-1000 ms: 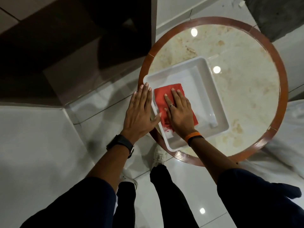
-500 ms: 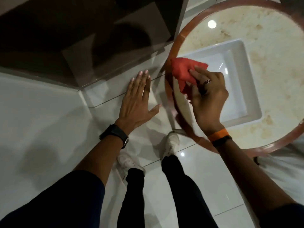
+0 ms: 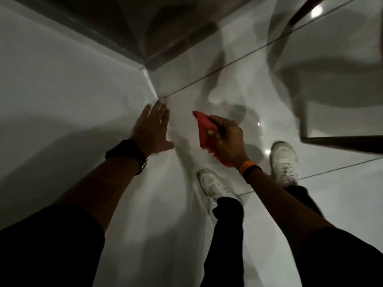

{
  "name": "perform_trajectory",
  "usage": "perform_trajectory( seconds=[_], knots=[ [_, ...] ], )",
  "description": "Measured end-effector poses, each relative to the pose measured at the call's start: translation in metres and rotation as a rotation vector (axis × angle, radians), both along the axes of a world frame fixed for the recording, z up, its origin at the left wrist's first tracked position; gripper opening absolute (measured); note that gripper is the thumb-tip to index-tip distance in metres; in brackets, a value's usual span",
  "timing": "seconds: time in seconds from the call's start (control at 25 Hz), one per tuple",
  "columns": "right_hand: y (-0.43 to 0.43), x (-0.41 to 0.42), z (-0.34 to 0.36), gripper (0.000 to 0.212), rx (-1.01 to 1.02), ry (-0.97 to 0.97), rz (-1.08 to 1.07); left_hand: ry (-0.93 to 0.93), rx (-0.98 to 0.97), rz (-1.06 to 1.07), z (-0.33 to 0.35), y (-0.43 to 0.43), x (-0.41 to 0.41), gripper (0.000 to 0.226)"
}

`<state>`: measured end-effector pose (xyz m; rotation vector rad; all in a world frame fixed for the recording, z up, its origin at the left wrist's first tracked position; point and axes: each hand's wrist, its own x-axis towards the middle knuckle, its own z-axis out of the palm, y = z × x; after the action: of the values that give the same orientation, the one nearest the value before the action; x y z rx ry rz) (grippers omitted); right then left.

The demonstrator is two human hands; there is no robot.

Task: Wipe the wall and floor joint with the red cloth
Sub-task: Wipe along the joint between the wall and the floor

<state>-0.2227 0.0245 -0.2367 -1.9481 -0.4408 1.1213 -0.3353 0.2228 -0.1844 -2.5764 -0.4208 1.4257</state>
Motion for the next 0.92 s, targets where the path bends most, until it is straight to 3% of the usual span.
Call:
perform_trajectory(
  seconds=[0.12, 0.28, 0.4, 0.6, 0.72, 0.92],
  knots=[
    [0.022, -0.046, -0.087, 0.045, -0.075, 0.263, -0.038, 0.242, 0.04, 0.019, -0.055, 0.021, -0.019, 0.118],
    [0.058, -0.098, -0.181, 0.045, -0.084, 0.387, -0.075, 0.479, 0.09, -0.064, -0.127, 0.049, -0.017, 0.126],
    [0.095, -0.126, -0.22, 0.046, -0.017, 0.453, -0.082, 0.528, 0.098, -0.098, -0.159, 0.067, -0.015, 0.131],
    [0.159, -0.144, -0.243, 0.063, 0.054, 0.446, 0.125, 0.587, 0.104, -0.137, -0.186, 0.079, -0.011, 0.129],
    [0.193, -0.133, -0.257, 0.058, 0.15, 0.413, 0.064, 0.596, 0.126, -0.142, -0.194, 0.084, 0.002, 0.127],
    [0.175, -0.161, -0.257, 0.053, 0.072, 0.395, -0.054, 0.576, 0.115, -0.126, -0.191, 0.086, 0.012, 0.112]
  ],
)
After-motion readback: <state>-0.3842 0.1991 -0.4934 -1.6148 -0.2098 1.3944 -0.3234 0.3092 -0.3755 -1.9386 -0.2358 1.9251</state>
